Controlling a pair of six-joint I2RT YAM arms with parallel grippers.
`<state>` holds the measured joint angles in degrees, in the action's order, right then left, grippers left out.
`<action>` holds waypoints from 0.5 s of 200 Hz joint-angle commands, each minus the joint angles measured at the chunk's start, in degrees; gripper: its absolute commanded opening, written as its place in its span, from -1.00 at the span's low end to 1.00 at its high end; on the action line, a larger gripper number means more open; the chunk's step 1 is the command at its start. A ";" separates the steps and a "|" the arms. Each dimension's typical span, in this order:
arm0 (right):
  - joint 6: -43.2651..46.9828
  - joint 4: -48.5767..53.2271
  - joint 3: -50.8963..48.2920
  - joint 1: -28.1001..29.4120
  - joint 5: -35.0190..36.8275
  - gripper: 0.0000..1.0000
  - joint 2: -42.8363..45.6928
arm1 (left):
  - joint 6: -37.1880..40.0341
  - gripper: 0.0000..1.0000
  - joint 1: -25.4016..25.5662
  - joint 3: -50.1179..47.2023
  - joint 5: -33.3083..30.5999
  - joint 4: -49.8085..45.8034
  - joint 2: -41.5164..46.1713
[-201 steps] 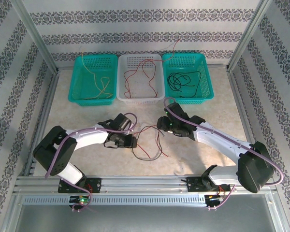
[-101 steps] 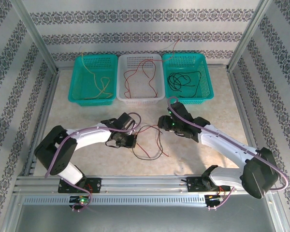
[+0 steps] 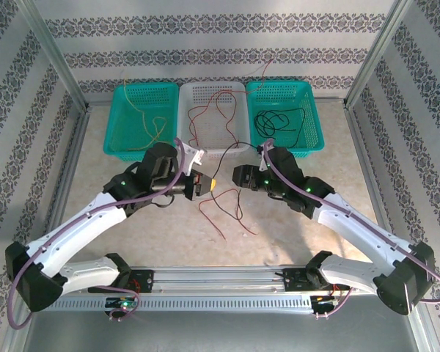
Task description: Untangle the cables
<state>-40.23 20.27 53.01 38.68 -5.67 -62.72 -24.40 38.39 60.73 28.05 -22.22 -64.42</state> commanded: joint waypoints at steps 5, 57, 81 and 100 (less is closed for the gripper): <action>2.38 -2.00 3.47 1.77 -1.44 0.29 2.45 | -4.56 -1.00 -4.78 1.05 7.27 9.36 0.82; 4.51 -2.05 7.27 5.05 0.23 0.39 5.84 | -14.95 -1.00 -10.68 7.51 17.07 23.89 -4.10; 5.64 -1.19 8.96 7.28 0.11 0.39 6.36 | -18.62 -1.00 -12.47 12.57 20.35 27.71 -6.10; 6.45 -1.46 9.77 9.35 1.76 0.39 7.19 | -18.42 -1.00 -13.21 16.00 21.29 27.54 -7.27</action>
<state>-36.05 19.42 60.73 45.91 -5.80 -56.99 -39.81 26.52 71.90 44.73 -1.13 -71.16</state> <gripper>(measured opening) 0.697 0.040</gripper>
